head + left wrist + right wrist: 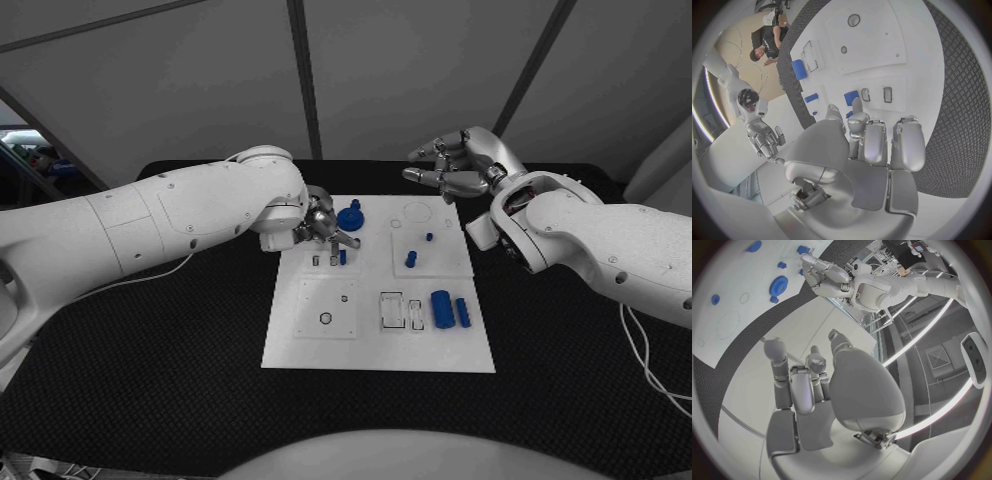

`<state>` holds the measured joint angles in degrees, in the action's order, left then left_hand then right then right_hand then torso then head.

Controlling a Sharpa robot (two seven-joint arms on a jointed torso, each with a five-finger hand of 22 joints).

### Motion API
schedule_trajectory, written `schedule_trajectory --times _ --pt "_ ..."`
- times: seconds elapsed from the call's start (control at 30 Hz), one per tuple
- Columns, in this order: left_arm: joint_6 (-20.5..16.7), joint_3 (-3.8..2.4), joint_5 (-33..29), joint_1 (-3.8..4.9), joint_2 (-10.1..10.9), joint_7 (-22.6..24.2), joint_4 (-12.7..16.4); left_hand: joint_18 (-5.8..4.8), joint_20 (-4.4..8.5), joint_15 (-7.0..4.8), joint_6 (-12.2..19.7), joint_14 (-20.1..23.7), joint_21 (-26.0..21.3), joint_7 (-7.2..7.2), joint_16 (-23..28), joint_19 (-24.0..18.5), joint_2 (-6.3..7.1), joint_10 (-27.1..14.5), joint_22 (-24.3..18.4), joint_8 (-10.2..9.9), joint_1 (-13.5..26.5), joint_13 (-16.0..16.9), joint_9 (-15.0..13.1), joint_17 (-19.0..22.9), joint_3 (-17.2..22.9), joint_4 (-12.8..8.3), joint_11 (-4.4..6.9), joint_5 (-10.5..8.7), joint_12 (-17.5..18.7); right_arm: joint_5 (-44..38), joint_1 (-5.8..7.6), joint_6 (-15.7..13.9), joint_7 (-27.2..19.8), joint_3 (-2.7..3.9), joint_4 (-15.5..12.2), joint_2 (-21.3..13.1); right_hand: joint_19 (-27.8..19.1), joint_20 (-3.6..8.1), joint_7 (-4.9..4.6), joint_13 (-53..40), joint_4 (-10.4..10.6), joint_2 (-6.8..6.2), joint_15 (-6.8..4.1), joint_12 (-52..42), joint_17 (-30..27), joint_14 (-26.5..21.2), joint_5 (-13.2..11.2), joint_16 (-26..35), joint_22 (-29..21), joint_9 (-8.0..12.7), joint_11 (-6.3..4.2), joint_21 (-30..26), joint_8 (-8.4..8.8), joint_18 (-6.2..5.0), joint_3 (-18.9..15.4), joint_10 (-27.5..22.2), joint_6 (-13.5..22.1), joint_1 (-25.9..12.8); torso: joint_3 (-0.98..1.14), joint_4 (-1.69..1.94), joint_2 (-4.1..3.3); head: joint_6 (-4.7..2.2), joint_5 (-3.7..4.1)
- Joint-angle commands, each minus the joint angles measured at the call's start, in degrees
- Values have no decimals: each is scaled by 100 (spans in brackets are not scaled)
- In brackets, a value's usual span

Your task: Assemble the parts on the task board

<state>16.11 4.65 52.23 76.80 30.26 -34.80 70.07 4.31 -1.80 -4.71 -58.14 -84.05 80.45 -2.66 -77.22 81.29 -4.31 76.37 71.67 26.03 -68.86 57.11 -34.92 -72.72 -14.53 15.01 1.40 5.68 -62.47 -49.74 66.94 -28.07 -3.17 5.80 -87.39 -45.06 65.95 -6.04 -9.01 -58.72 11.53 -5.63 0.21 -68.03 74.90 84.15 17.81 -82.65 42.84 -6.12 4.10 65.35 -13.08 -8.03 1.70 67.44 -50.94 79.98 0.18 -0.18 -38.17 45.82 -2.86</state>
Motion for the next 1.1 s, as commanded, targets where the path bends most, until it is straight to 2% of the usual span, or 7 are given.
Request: schedule_trajectory --times 0.03,0.33,0.63,1.1 --pt "101 -1 33 6 -14 -30 -25 -40 12 -2 40 -190 -36 5 30 -38 -8 -38 -4 34 -43 -5 -13 -1 20 -11 3 37 20 -35 10 43 -2 5 -2 9 -43 3 3 10 6 39 -39 34 211 231 26 13 -8 7 2 -31 -18 -61 -38 -52 1 -9 0 6 -3 10 1" --pt "161 -1 33 0 -39 -36 -61 -42 11 -2 57 -190 -34 4 30 -35 -21 -40 7 45 -87 -8 -51 -2 48 -38 3 38 20 -41 9 48 1 5 5 21 -43 3 3 7 3 45 -40 32 215 233 34 12 -11 8 1 -35 -20 -61 -36 -49 2 -3 0 -5 -5 42 3" --pt "216 0 33 -7 -57 -30 -99 -39 10 -1 98 -190 -45 2 33 -42 -45 -50 3 64 -214 -22 -141 -2 143 -127 1 39 24 -40 9 63 9 5 12 29 -43 3 3 7 3 45 -40 32 215 233 34 12 -11 8 1 -35 -20 -61 -36 -49 2 -3 0 7 -6 71 9" --pt "306 1 33 -25 -97 -25 -139 -41 9 0 110 -189 -44 1 35 -40 -46 -53 12 69 -259 -24 -172 0 180 -163 1 40 24 -30 9 76 14 5 23 48 -43 3 3 7 3 45 -40 32 215 233 34 12 -11 8 1 -35 -20 -61 -36 -49 2 -3 -4 1 -6 103 2"
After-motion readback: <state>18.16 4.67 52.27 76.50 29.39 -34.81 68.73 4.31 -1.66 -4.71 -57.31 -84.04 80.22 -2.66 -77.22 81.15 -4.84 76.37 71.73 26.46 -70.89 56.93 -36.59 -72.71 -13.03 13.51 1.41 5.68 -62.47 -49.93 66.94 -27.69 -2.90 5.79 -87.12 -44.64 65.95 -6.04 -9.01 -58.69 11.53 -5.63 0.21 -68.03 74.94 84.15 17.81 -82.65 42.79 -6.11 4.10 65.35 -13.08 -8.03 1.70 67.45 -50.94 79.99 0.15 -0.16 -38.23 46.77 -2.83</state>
